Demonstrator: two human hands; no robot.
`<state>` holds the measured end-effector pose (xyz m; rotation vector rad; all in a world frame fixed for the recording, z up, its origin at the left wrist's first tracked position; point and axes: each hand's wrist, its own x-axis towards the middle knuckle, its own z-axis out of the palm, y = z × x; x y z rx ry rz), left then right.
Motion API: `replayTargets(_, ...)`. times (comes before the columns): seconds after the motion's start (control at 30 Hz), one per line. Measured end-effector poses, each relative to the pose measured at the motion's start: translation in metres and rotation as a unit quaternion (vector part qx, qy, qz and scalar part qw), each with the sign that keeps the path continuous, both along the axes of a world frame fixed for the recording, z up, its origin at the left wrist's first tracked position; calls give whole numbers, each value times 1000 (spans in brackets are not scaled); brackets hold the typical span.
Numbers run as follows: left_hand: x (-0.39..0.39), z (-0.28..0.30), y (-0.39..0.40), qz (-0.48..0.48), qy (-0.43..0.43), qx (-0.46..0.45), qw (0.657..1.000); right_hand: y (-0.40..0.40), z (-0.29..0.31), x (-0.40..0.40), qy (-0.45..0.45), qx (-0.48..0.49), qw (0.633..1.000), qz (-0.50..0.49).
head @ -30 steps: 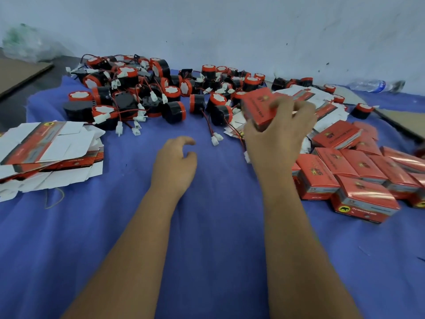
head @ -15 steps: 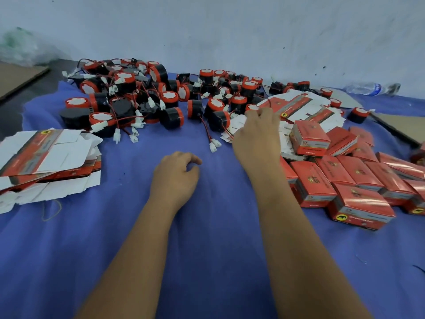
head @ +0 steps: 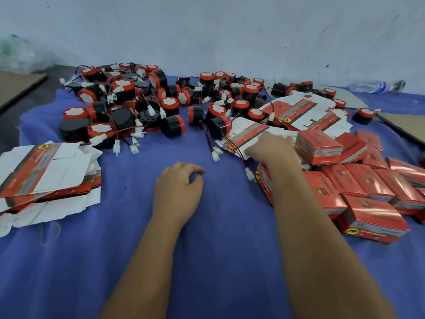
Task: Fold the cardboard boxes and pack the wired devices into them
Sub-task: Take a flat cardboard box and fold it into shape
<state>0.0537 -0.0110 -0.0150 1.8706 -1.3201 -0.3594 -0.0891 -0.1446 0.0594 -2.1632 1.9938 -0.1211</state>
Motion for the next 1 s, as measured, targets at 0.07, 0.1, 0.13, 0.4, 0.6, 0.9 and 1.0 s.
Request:
replayTargets(0.07, 0, 0, 0, -1, -4, -5, 1000, 0, -4, 11, 1, 23, 999, 49)
replayTargets(0.1, 0, 0, 1, 4, 3, -13, 1000, 4, -5, 17, -3, 29, 996, 79)
replayTargets(0.13, -1, 1, 2, 12, 14, -26, 999, 8, -5, 24, -6, 34, 994, 104)
replayTargets(0.4, -9, 5, 5, -71, -29, -54, 996, 19, -21, 30, -217, -98, 969, 71)
replayTargets(0.6, -9, 4, 0, -8, -136, 123, 983, 16, -39, 39, -351, -89, 919, 159)
replayTargets(0.9, -4, 9, 2, 72, 20, 53, 996, 27, -75, 39, -172, -175, 957, 154)
replayTargets(1.0, -4, 6, 0, 86, 39, 9, 995, 44, -71, 37, -170, -204, 950, 166)
